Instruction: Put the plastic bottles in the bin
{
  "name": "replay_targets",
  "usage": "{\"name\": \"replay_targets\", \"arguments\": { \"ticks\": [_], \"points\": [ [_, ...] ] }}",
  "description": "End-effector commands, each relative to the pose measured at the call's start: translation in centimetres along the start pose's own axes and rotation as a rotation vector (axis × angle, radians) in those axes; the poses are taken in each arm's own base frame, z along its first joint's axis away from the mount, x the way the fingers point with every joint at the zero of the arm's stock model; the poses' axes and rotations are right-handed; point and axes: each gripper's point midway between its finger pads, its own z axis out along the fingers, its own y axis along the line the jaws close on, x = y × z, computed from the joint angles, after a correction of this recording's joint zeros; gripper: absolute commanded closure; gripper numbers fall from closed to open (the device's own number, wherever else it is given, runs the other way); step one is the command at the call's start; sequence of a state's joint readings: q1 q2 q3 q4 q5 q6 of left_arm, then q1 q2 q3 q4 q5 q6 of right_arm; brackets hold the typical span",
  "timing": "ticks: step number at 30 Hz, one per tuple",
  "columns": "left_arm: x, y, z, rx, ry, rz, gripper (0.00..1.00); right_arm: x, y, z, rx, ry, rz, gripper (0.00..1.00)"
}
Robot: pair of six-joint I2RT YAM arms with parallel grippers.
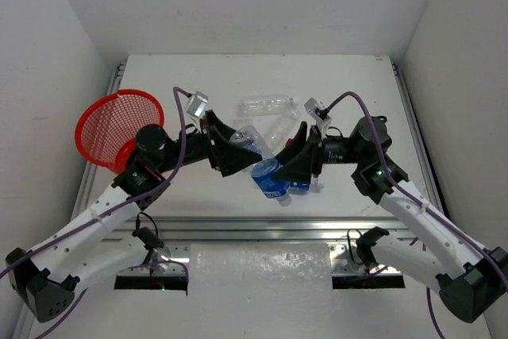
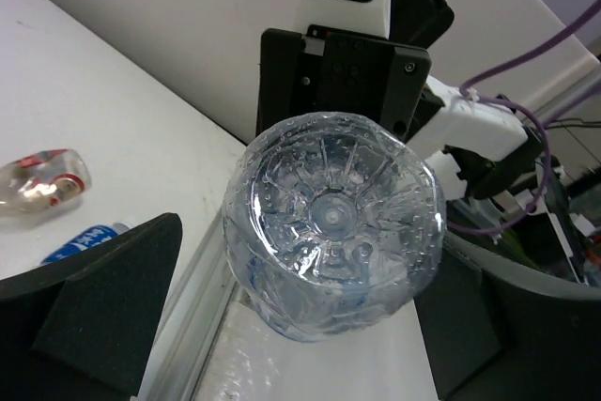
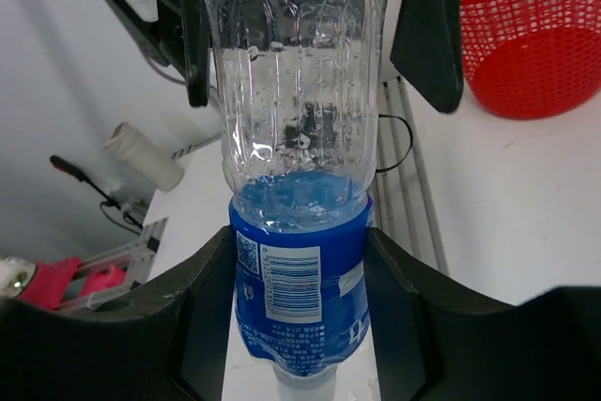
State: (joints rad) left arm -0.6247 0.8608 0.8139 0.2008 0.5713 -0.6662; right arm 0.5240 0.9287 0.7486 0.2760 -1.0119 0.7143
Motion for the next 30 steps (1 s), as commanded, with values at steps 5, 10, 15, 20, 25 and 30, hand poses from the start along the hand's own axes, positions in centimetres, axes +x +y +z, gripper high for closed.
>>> {"name": "replay_targets", "arguments": {
  "ticks": [5, 10, 15, 20, 25, 30],
  "points": [
    [-1.0, -2.4, 0.4, 0.101, -0.014, 0.045, 0.33, -2.5, 2.2, 1.0, -0.081, -0.031, -0.079, 0.75],
    [-4.1, -1.2, -0.4, -0.101, -0.092, 0.068, 1.0, -3.4, 0.2, 0.9, 0.056, -0.08, -0.084, 0.01],
    [-12.7, 6.0, -8.8, -0.883, -0.374, 0.063, 1.0, -1.5, -7.3, -4.8, 0.66, -0.108, -0.047, 0.01],
    [-19.3, 10.5, -22.7, -1.666, -0.562, 0.244, 1.0, 0.6, -9.2, -9.6, 0.926, -0.144, -0.022, 0.01],
    [-21.4, 14.3, -28.9, -1.933, -0.6, 0.245, 1.0, 2.3, -9.0, -9.8, 0.912, -0.114, -0.003, 0.01],
    [-22.0, 16.9, -33.0, -2.045, -0.679, 0.166, 1.0, 3.1, -8.2, -9.9, 0.881, -0.117, 0.003, 0.01]
  ]
}}
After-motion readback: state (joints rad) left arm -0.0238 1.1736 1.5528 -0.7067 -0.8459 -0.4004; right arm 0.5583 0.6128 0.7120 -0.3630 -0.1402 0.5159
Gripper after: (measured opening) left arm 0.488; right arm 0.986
